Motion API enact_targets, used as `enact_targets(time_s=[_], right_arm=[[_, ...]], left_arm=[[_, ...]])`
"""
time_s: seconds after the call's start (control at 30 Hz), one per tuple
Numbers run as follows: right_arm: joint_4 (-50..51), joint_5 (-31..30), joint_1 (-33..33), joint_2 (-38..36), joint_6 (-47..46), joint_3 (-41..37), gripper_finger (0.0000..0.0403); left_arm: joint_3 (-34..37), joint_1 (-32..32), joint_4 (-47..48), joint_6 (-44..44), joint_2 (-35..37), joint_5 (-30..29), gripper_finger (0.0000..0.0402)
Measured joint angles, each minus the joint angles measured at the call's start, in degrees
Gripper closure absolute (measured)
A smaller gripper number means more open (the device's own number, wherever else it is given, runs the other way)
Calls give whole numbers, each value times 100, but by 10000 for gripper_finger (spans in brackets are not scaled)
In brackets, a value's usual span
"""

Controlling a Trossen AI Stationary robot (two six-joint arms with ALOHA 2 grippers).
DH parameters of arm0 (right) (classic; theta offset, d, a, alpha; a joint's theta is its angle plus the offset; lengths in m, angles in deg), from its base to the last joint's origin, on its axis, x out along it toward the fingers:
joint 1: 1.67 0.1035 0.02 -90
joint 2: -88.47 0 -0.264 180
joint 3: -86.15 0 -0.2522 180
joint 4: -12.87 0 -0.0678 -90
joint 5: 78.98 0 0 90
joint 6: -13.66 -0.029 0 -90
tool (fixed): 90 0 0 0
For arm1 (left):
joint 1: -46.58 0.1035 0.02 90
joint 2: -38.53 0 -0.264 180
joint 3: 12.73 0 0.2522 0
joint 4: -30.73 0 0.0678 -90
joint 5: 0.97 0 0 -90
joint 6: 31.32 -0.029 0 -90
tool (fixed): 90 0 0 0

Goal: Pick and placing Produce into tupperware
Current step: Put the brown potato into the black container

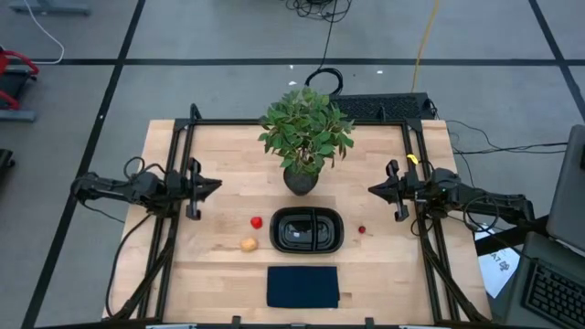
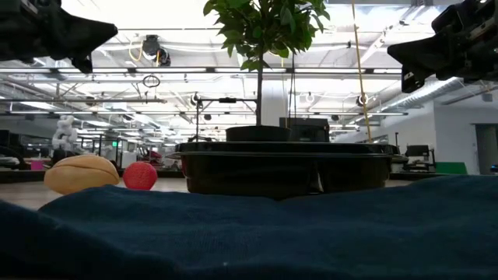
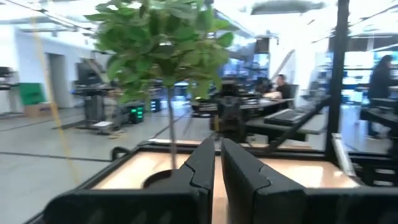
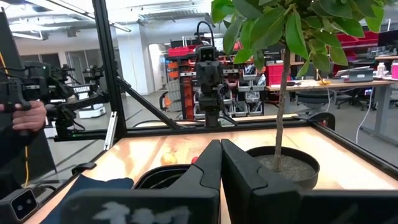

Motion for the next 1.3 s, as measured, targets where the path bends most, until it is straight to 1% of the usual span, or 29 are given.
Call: enact_targets(time_s=[0.13, 0.2, 0.27, 0.4, 0.57, 0.67, 0.77, 0.9, 1.03, 1.13, 1.23, 1.3], right_arm=[[78, 0, 0, 2, 12, 1, 403], [102, 0, 1, 2, 23, 0, 403], [115, 0, 2, 2, 25, 0, 403], [128, 0, 2, 2, 27, 0, 403], [133, -2, 1, 2, 27, 2, 403], [160, -2, 2, 2, 27, 0, 403], [162, -2, 1, 2, 27, 0, 403], [161, -2, 1, 2, 27, 2, 403], [161, -2, 2, 2, 27, 0, 403], [160, -2, 1, 2, 27, 1, 403], [158, -4, 1, 2, 27, 0, 403], [157, -4, 0, 2, 29, 0, 403]], left_arm=[[-150, -49, 167, -82, -159, -27, 384], [-441, -96, 350, -82, -369, -47, 396], [-770, -172, 687, -62, -677, -243, 397], [-1605, -344, 1243, 41, -1549, -671, 398], [-2813, -511, 2319, 504, -2782, -1110, 396], [-3577, -555, 3297, 887, -3535, -1220, 398], [-4302, -546, 4385, 1510, -4249, -1227, 398], [-5060, -540, 5520, 2254, -5045, -1107, 398], [-5561, -540, 6463, 2813, -5708, -692, 397], [-5698, -540, 6790, 3097, -6071, -318, 396], [-5713, -540, 6803, 3300, -6386, 116, 400], [-5713, -542, 6788, 3390, -6615, 282, 396]])
